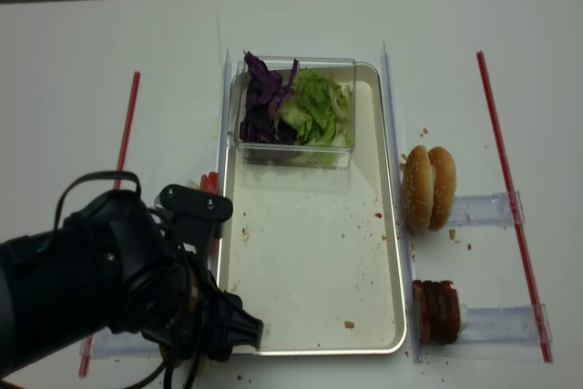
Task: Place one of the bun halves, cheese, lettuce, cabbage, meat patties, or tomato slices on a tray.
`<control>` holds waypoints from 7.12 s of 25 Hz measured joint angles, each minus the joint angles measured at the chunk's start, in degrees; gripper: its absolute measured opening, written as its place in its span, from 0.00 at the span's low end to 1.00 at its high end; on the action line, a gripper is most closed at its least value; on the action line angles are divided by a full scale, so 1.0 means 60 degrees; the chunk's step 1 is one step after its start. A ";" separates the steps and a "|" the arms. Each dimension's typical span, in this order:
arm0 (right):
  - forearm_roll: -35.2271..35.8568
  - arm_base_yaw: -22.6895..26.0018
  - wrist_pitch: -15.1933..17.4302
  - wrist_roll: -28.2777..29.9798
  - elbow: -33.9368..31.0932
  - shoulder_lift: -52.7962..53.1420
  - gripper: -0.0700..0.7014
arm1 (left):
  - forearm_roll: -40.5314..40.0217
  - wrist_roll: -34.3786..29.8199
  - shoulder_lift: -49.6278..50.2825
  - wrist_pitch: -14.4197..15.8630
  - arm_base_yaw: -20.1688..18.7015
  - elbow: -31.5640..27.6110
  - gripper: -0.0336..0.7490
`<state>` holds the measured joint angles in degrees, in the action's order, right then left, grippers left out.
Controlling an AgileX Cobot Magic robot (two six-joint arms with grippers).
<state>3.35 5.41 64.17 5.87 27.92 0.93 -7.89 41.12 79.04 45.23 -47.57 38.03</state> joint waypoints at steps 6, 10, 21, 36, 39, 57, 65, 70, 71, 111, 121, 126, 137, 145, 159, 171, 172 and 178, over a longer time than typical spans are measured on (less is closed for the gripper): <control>0.0000 0.0000 0.0000 0.0000 0.0000 0.0000 0.72 | -0.0234 0.0117 0.0021 0.0000 0.0000 0.0000 0.37; 0.0000 0.0000 0.0000 0.0000 0.0000 0.0000 0.72 | -0.0350 0.0133 0.0021 0.0034 0.0000 0.0000 0.25; 0.0000 0.0000 0.0000 0.0000 0.0000 0.0000 0.72 | -0.0365 0.0154 -0.0153 0.0167 0.0000 0.0314 0.19; 0.0000 0.0000 0.0000 0.0000 0.0000 0.0000 0.72 | -0.1178 0.0093 -0.0719 0.1584 0.0000 0.2487 0.19; 0.0000 0.0000 0.0000 0.0000 0.0000 0.0000 0.72 | -0.1199 0.0037 -0.0719 0.1699 0.0070 0.2487 0.19; 0.0000 0.0000 0.0000 0.0000 0.0000 0.0000 0.72 | -0.0533 -0.3082 -0.0754 0.2503 0.4358 0.2487 0.18; 0.0000 0.0000 0.0000 0.0013 0.0000 0.0000 0.72 | 0.0895 -0.4525 -0.0771 0.2321 0.5147 0.2487 0.18; 0.0000 0.0000 0.0000 0.0013 0.0000 0.0000 0.72 | 0.4039 -0.6694 -0.0771 0.1646 0.5051 0.2487 0.18; 0.0000 0.0000 0.0000 0.0013 0.0000 0.0000 0.72 | 0.4702 -0.7085 -0.0771 0.1548 0.4925 0.2487 0.18; 0.0000 0.0000 0.0018 0.0020 0.0000 0.0000 0.72 | 1.1169 -1.2619 0.3035 0.0537 0.3914 0.2466 0.18; 0.0000 0.0000 0.0018 0.0020 0.0000 0.0000 0.72 | 1.1184 -1.2922 0.4082 0.0209 0.3914 0.2466 0.31; 0.0000 0.0000 0.0018 0.0020 0.0000 0.0000 0.72 | 1.1203 -1.2948 0.4098 0.0209 0.3914 0.2466 0.69; 0.0000 0.0000 0.0018 0.0020 0.0000 0.0000 0.72 | 1.1203 -1.2968 0.4098 0.0186 0.3914 0.2466 0.83; 0.0000 0.0000 0.0018 0.0020 0.0000 0.0000 0.72 | 1.1217 -1.2968 0.4098 0.0128 0.3914 0.2466 0.83; 0.0000 0.0000 0.0018 0.0020 0.0000 0.0000 0.72 | 1.1245 -1.2912 0.3565 0.0003 0.3914 0.2466 0.83; 0.0000 0.0000 0.0018 0.0020 0.0000 0.0000 0.72 | 1.1245 -1.2581 0.2201 0.0139 0.3914 0.2466 0.83; 0.0000 0.0000 0.0018 0.0020 0.0000 0.0000 0.72 | 1.1245 -1.2544 0.2048 0.0186 0.3914 0.2466 0.83; 0.0000 0.0000 0.0018 -0.0014 0.0000 0.0000 0.72 | 1.1245 -1.2300 0.1046 0.0522 0.3914 0.2466 0.83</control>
<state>3.35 5.41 64.27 5.79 27.92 0.93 59.57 -32.68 85.32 48.36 -24.09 52.83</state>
